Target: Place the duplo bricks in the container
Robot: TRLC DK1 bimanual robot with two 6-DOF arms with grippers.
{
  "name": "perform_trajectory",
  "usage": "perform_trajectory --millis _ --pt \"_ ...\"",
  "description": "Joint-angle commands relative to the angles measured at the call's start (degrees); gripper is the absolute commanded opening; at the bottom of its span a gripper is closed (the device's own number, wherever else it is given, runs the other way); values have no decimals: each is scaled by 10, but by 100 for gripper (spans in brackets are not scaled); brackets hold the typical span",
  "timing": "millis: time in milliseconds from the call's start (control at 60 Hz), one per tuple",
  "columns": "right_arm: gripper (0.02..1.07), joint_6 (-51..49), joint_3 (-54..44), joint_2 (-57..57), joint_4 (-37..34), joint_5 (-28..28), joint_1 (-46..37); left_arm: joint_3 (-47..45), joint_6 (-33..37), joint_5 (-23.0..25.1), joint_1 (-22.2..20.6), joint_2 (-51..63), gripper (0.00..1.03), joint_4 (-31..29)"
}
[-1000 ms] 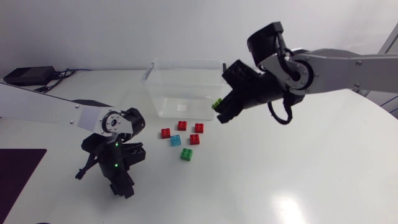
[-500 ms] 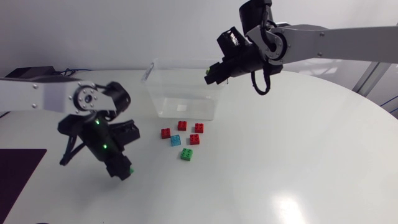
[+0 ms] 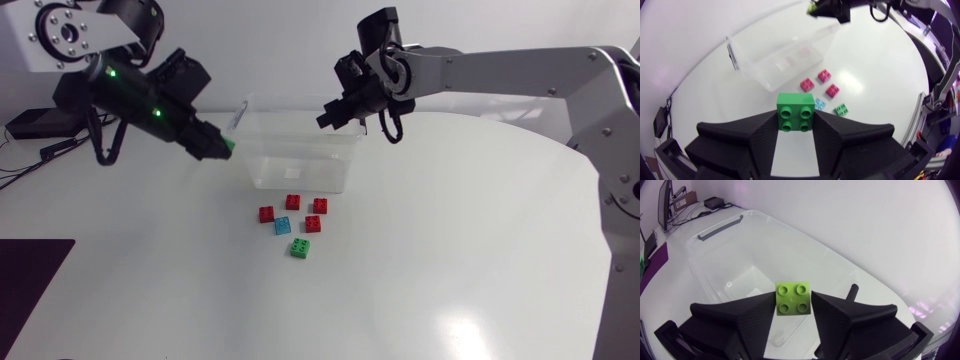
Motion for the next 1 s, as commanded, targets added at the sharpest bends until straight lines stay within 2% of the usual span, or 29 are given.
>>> perform_trajectory --millis 0,50,200,350,483,633,783,917,983 --pt "91 13 26 9 -11 8 -2 42 -36 8 6 30 21 30" --pt "95 16 18 -5 -11 9 -2 55 -64 15 9 42 21 67" --pt "97 14 -48 -76 -10 6 2 93 -97 33 10 98 21 130" --pt "97 -4 -190 -194 -6 -17 28 154 -129 38 11 172 24 162" --pt "97 -11 -301 -267 -3 -32 62 196 -133 38 6 230 37 174" --pt "97 -17 -376 -290 -2 -36 102 249 -143 38 8 291 49 190" --pt "97 -20 -408 -274 0 -37 135 303 -149 38 10 335 71 189" --pt "97 -19 -409 -242 0 -45 148 313 -155 38 15 328 85 189" --pt "97 -19 -404 -221 -1 -51 152 304 -158 44 24 304 86 188"
